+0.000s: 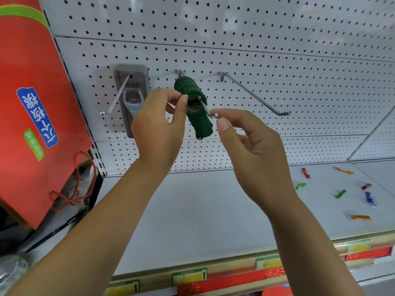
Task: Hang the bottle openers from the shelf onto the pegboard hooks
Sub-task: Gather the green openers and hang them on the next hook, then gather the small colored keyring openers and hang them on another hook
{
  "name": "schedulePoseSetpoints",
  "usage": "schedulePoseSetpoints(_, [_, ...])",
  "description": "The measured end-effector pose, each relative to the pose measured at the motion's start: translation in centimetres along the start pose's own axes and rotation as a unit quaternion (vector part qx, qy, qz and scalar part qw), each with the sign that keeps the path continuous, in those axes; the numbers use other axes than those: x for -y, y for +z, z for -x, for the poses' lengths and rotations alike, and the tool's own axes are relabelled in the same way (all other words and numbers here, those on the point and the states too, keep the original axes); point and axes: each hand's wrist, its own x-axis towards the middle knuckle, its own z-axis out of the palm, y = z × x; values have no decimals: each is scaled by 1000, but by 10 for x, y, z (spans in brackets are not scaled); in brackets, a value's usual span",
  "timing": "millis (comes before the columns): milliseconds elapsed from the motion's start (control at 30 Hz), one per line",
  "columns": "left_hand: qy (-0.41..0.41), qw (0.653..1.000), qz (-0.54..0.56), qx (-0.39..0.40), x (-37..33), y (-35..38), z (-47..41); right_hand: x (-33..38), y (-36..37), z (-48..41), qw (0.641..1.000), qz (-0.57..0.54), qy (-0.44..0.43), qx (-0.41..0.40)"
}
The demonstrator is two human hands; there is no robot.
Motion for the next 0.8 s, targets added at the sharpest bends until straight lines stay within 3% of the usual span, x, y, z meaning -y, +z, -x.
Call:
schedulePoseSetpoints(167, [136,990,-40,17,7,-14,20,-6,-2,0,998,50,-33,-12])
schedulePoseSetpoints(300, [200,970,-79,111,15,-26,52,-33,-9,-1,991,126,-37,-17])
schedulePoseSetpoints(567, [91,933,-114,328,19,-9,123,-130,-55,39,963,266,50,9])
schedulePoseSetpoints(800, [44,895,-105,432,-9,59,182,-205,-142,84,928,312,204,4])
